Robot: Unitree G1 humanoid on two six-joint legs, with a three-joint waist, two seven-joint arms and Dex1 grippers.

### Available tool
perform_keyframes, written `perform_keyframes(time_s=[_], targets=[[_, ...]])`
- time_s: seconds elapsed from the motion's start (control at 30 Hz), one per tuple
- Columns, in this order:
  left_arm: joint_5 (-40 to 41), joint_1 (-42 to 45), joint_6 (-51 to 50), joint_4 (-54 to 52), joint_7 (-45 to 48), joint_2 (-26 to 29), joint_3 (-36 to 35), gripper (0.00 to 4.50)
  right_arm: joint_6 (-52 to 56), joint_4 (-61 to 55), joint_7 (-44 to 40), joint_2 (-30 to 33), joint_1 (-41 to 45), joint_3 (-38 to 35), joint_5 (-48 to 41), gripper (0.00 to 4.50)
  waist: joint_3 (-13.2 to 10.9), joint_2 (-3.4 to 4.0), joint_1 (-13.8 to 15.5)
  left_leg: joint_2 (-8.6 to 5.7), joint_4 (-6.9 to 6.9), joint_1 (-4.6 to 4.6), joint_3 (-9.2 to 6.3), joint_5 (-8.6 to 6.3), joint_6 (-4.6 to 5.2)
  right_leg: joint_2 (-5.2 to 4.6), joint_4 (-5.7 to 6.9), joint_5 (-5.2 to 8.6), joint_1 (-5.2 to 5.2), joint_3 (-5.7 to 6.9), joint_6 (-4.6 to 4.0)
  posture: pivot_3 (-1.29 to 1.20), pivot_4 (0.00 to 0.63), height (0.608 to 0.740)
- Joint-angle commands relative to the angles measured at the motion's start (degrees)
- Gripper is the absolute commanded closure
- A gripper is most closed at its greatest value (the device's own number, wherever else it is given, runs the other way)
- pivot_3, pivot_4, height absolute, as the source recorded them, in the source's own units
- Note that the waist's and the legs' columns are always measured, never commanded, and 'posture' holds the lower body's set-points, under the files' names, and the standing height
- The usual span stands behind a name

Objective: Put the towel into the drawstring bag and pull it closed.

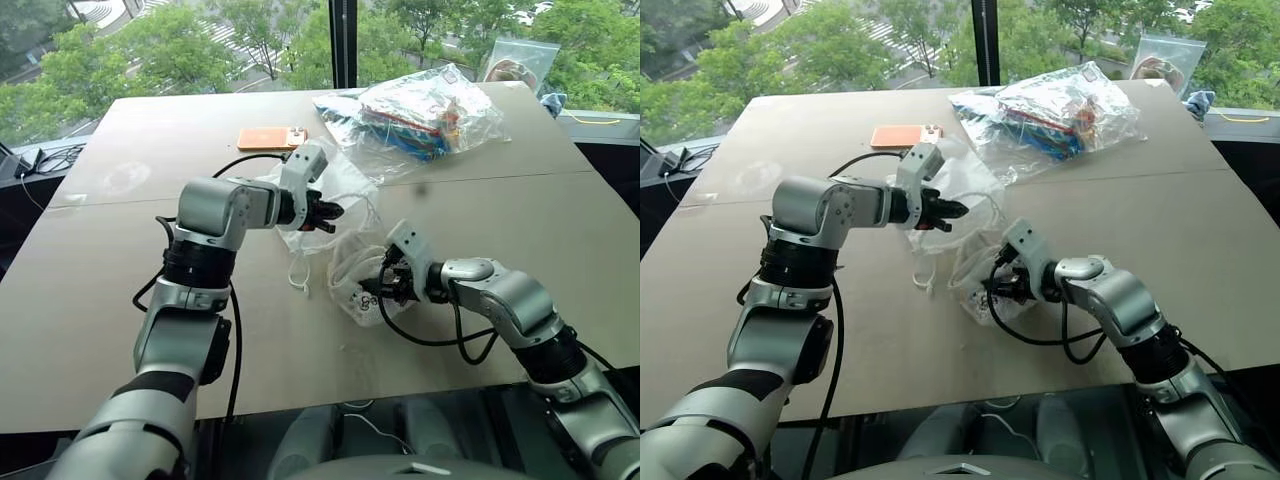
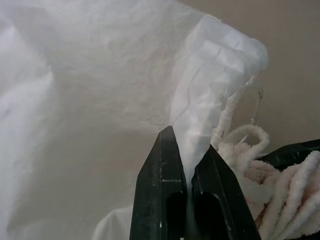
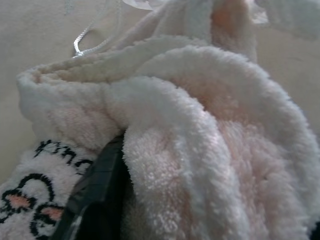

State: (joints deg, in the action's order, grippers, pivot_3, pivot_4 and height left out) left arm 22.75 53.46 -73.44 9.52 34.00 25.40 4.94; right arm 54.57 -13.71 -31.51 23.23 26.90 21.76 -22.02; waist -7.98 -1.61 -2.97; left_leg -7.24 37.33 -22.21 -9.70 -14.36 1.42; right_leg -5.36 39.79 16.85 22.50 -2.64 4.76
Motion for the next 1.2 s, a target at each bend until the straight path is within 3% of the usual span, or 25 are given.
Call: perform_keyframes(time_s=[0.03, 0.1, 0.17, 0.33, 0.5, 0.8, 0.93, 1.2], targets=[[0.56, 0.4, 0.01, -1.04, -0.32, 0.08, -1.69, 4.5, -2.6, -3.95, -2.22, -1.2, -3.94, -1.29, -2.21, 3.12, 0.0, 0.0, 0.18, 0.0, -0.01, -0.03, 0.0, 0.01, -0.02, -0.01, -0.02, 0.0, 0.02, 0.0, 0.0, 0.0, 0.15, 0.74], [0.6, 0.02, -0.06, -1.36, -0.56, -0.13, -1.73, 4.5, -3.73, -8.75, -3.12, -3.02, -5.33, -6.45, -6.44, 4.1, -0.02, 0.0, 0.32, 0.0, 0.06, -0.39, -0.01, 0.02, -0.03, -0.02, -0.04, 0.0, 0.25, 0.02, 0.0, 0.0, 0.15, 0.74], [1.33, -0.46, 0.16, -1.91, -0.36, -0.72, -2.38, 4.5, -3.99, -10.99, -2.66, -4.67, -5.38, -9.34, -8.61, 4.48, -0.05, 0.01, 0.39, 0.0, 0.11, -0.65, -0.01, 0.02, -0.04, -0.03, -0.03, -0.01, 0.47, 0.02, -0.01, 0.0, 0.15, 0.74], [3.32, -1.0, 0.11, -3.54, 1.09, -1.85, -2.96, 4.5, -6.43, -7.88, -1.22, -8.46, -1.07, -8.87, -7.18, 4.48, -0.07, 0.03, 0.68, -0.03, 0.11, -0.71, -0.07, 0.03, -0.05, -0.04, -0.02, -0.01, 0.54, 0.09, -0.01, 0.0, 0.15, 0.74], [5.63, -0.95, -1.34, -5.33, 2.32, -1.93, -4.06, 4.5, -6.56, 3.68, 4.34, -10.46, 3.56, -6.15, 0.45, 4.48, -0.07, 0.04, 0.59, -0.04, 0.08, -0.71, -0.03, 0.04, -0.06, -0.06, -0.02, -0.01, 0.6, 0.06, -0.01, 0.0, 0.15, 0.74], [7.18, -3.88, -4.99, -9.19, 3.23, 2.29, -1.04, 4.5, -22.84, 23.64, 10.7, -18.36, 7.82, -7.58, 9.86, 4.48, -0.07, 0.06, -0.23, -0.05, 0.05, -0.68, 0.0, 0.07, -0.11, -0.06, 0.03, -0.01, 0.62, 0.01, -0.02, 0.0, 0.15, 0.74], [6.58, -4.18, -5.72, -8.69, 1.94, 3.04, -1.18, 4.5, -33.79, 24.9, 5.42, -18.46, 6.8, -3.87, 13.14, 4.48, -0.09, 0.07, -0.4, -0.05, 0.06, -0.67, -0.01, 0.07, -0.11, 0.0, 0.03, -0.01, 0.62, 0.02, -0.02, 0.0, 0.15, 0.74], [5.2, 0.57, -3.47, -1.98, -1.36, 1.58, -5.35, 4.5, -33.41, 16.69, -5.83, -15.13, 3.09, 0.65, 12.57, 4.48, -0.09, 0.07, -1.01, -0.05, 0.06, -0.67, -0.05, 0.07, -0.11, 0.16, 0.05, -0.01, 0.62, 0.03, -0.02, 0.0, 0.15, 0.74]])
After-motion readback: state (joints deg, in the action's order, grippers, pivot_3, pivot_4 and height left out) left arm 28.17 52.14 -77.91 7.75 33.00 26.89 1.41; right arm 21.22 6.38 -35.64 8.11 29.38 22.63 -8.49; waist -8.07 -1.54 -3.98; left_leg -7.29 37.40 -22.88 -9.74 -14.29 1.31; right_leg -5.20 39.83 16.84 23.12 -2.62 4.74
